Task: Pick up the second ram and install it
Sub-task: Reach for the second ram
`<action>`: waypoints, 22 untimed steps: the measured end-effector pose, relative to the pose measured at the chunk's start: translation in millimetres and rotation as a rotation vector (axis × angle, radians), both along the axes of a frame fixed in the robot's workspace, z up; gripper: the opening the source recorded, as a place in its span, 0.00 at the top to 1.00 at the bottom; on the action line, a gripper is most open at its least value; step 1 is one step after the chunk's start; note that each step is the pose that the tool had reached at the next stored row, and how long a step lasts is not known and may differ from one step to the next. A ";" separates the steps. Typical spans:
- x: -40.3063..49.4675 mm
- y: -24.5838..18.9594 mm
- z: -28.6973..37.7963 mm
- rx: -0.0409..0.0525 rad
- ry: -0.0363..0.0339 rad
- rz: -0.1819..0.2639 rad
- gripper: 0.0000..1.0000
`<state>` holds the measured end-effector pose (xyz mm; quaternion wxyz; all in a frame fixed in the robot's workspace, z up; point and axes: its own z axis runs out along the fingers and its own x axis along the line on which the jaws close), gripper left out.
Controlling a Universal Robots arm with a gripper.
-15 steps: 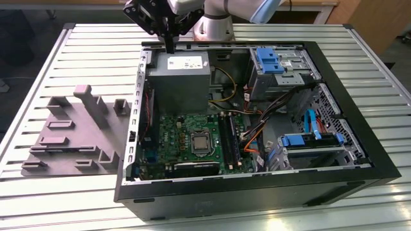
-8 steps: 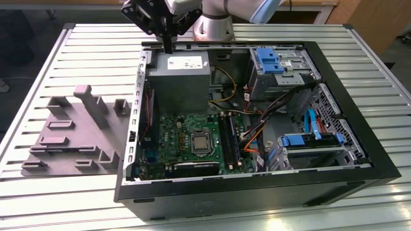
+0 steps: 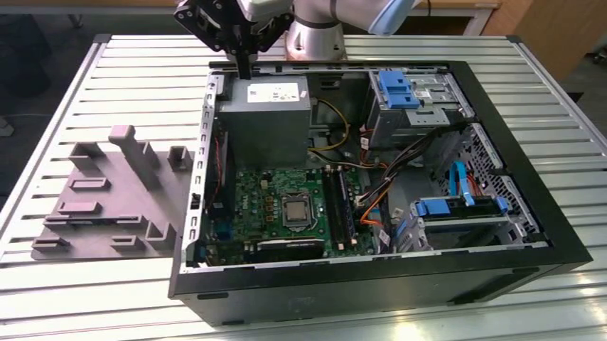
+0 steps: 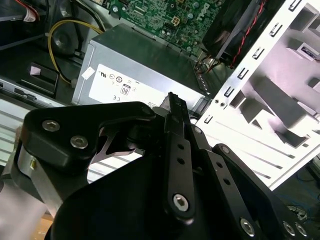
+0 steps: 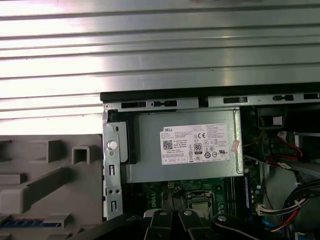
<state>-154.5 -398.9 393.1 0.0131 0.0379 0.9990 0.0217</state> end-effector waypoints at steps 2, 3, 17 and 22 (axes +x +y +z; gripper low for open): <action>-1.7 0.0 0.0 0.0000 0.0000 0.000 0.89; -2.5 0.0 0.0 0.0000 0.0000 0.000 0.89; -9.3 0.0 0.0 -0.0001 0.0000 0.000 0.89; -11.0 0.0 0.0 0.0000 0.0000 0.000 0.89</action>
